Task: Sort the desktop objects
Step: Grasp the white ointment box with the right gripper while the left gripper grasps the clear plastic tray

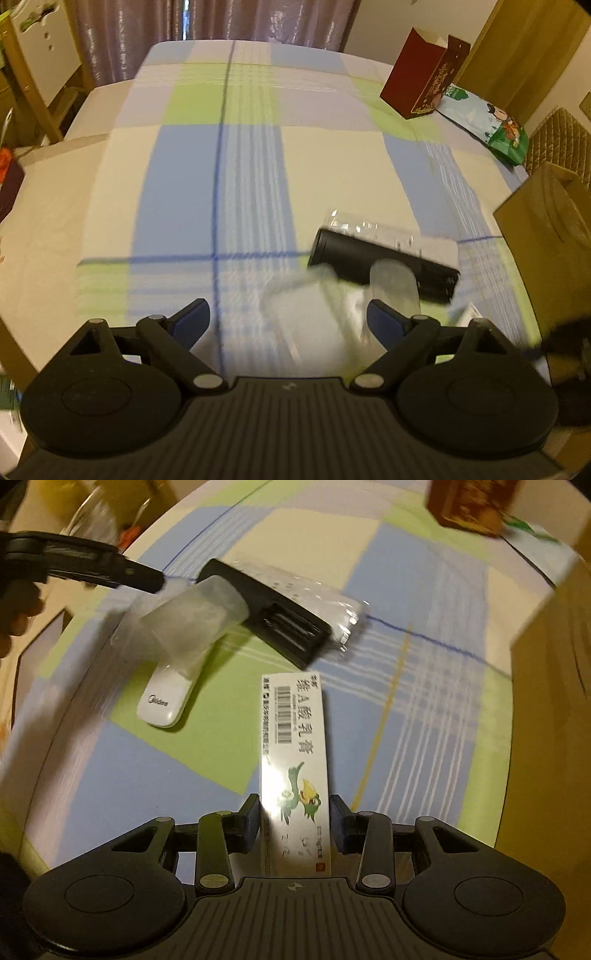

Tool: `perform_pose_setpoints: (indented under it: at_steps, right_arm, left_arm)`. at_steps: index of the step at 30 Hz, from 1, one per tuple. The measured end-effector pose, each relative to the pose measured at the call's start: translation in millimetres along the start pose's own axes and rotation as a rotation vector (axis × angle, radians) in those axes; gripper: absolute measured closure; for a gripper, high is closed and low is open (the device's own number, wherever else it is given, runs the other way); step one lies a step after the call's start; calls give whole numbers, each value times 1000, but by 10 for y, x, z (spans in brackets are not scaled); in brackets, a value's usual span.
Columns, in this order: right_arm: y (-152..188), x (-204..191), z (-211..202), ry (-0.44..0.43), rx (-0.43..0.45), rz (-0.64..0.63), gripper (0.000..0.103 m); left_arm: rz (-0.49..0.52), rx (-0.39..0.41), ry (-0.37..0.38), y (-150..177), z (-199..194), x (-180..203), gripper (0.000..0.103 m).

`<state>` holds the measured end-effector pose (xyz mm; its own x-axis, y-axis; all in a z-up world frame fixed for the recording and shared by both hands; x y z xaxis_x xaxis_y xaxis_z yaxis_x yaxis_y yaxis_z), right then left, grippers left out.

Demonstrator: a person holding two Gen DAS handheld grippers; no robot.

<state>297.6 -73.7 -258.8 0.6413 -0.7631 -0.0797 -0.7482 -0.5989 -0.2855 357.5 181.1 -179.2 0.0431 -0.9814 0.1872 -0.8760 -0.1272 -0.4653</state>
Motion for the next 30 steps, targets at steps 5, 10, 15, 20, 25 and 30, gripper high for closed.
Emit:
perform_pose_setpoints:
  at_steps: [5,10,15,20,25,30]
  right_arm:
    - [32,13,22,7,24,41,64]
    - [65,-2,-35,9,28,49,64]
    - [12,-14,-22,25,41,25,64]
    - [-71,8,24,48,61,30,31]
    - [-72,29,21,86,80,22,65]
    - [59,-28,-39,43,52,39,66]
  left_arm:
    - [66,-60,-42,-18,333,110,32]
    - [102,-82,-11,163,326,125,40]
    - [104,-95,-20,352,188,-46,40]
    - [135,-138,-34,493,131,-35,37]
    - [150,-132,-64,592,143,2,44]
    - [162,-125,-68,641,31,-1,50]
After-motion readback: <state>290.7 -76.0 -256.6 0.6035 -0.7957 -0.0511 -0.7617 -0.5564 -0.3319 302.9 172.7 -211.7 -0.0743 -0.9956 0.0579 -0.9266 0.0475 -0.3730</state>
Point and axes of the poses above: each gripper's, at about its wrist camera, not at the fingertips, and z roughly the way its jaws point, x to its right, y to its underside, the point moved 10 cm from there along z, roughly the way its jaws point, and after that the axes turned 1 degree about y, right-handed, at the moved point
